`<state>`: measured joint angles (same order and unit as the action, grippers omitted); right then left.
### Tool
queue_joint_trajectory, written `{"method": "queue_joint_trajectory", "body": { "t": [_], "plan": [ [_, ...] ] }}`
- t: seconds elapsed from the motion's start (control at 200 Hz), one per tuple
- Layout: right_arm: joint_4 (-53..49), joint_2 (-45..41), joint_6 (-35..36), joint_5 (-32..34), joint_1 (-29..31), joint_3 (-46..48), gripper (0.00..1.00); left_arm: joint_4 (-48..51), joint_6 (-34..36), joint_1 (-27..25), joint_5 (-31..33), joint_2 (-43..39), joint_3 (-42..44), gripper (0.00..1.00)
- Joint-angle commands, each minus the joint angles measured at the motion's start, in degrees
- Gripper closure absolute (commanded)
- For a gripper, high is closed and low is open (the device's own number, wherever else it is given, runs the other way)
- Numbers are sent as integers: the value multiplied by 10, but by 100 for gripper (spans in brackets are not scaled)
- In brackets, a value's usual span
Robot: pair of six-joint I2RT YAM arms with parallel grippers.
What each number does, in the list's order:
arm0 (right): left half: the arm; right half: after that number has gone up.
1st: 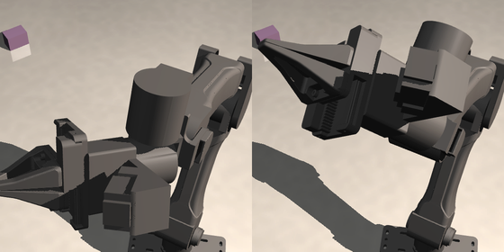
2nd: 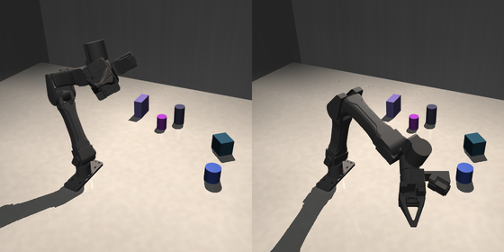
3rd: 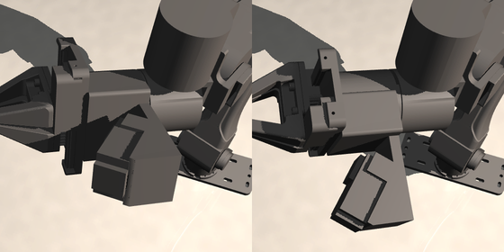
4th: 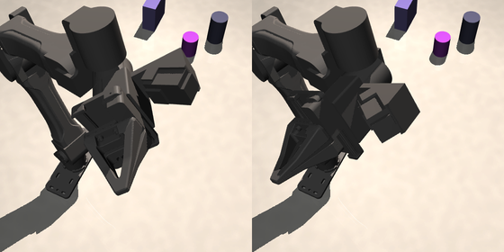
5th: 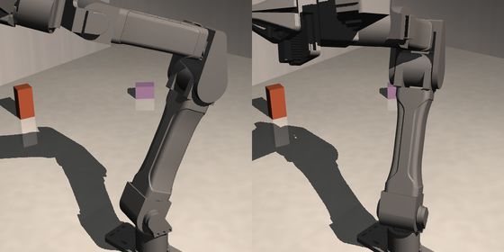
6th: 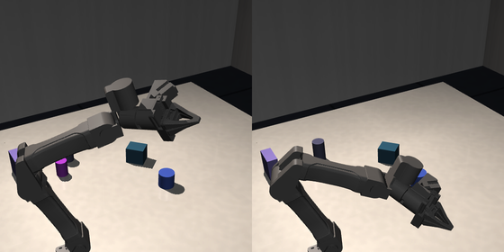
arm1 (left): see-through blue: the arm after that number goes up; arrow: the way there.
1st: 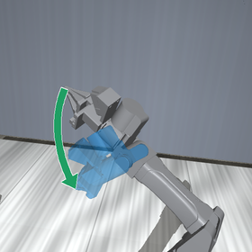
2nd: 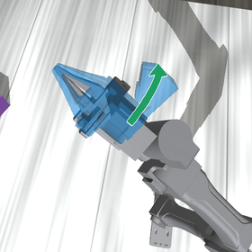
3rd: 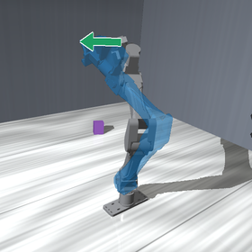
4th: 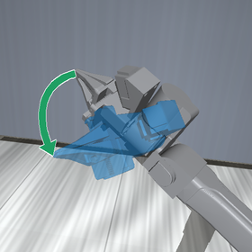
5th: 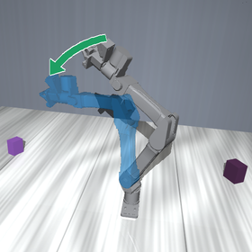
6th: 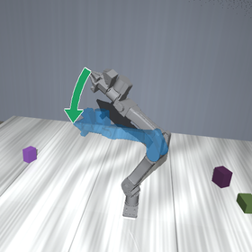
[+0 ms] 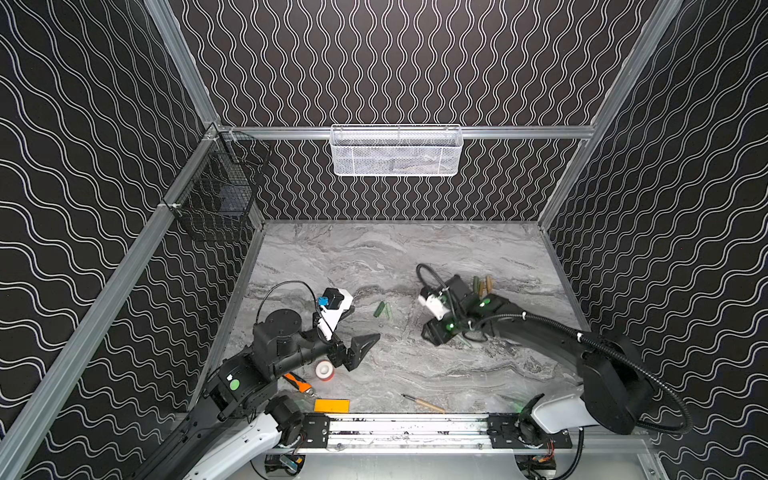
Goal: Insert the pens into the pen caps
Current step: 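Grasp the tan pencil near the robot's edge with the right gripper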
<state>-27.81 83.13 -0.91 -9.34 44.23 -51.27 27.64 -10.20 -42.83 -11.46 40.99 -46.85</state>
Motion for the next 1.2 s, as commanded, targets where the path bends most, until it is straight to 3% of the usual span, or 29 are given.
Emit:
{"method": "queue_joint_trajectory", "body": {
  "t": [0.0,0.185,0.385,0.836,1.191],
  "plan": [
    [31,-7,-25,-9,84,22,31,22,13,0,26,-5,-7,1],
    [18,25,-61,28,206,25,32,29,11,0,47,-22,-6,1],
    [-7,77,-81,63,274,1,35,30,6,0,74,-54,-2,1],
    [-61,135,-127,95,296,-28,54,26,3,0,84,-85,2,1],
    [-134,165,-136,110,296,-55,75,24,2,0,90,-99,4,1]
  ]
}}
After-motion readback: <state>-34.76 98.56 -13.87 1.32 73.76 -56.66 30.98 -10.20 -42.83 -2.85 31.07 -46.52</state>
